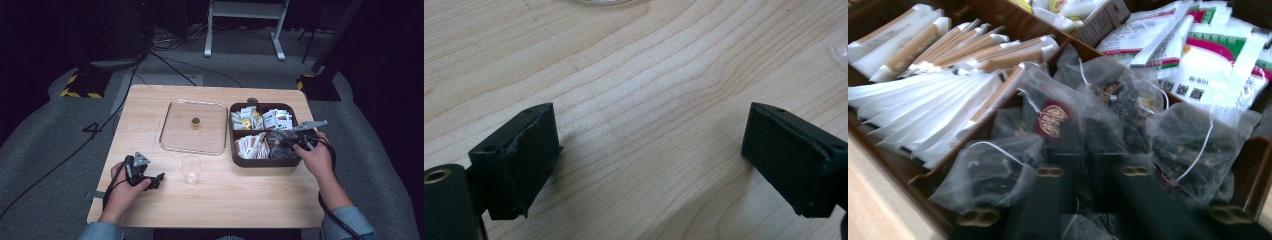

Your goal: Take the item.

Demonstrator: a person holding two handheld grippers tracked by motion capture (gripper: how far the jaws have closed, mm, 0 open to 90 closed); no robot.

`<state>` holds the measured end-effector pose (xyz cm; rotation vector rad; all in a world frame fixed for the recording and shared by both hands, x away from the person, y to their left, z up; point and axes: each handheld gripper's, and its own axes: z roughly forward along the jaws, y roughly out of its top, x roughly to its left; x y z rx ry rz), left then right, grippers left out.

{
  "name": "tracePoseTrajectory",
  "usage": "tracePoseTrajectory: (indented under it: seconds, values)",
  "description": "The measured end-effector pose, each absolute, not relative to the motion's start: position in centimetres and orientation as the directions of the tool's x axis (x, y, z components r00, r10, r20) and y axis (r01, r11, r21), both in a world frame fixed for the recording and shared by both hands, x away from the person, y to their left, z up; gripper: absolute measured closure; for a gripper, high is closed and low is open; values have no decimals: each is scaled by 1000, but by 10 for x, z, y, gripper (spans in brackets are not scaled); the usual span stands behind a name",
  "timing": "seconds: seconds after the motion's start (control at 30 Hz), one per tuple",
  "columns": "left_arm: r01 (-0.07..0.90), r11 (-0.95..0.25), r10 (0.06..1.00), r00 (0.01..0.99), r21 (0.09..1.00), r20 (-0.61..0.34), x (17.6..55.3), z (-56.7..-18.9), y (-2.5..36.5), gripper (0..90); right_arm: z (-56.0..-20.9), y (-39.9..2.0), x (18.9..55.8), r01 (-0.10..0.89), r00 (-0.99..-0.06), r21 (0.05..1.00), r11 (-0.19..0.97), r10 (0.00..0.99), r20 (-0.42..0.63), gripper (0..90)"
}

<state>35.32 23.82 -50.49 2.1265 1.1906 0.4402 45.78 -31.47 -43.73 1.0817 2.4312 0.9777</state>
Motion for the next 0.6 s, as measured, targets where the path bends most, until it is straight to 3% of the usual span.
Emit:
tracePoseTrajectory:
  seconds: [0.6]
  values:
    - [629, -374, 847, 531, 681, -25, 353, -505, 238, 86, -400, -325, 450, 494, -667, 775, 395, 744, 47, 900]
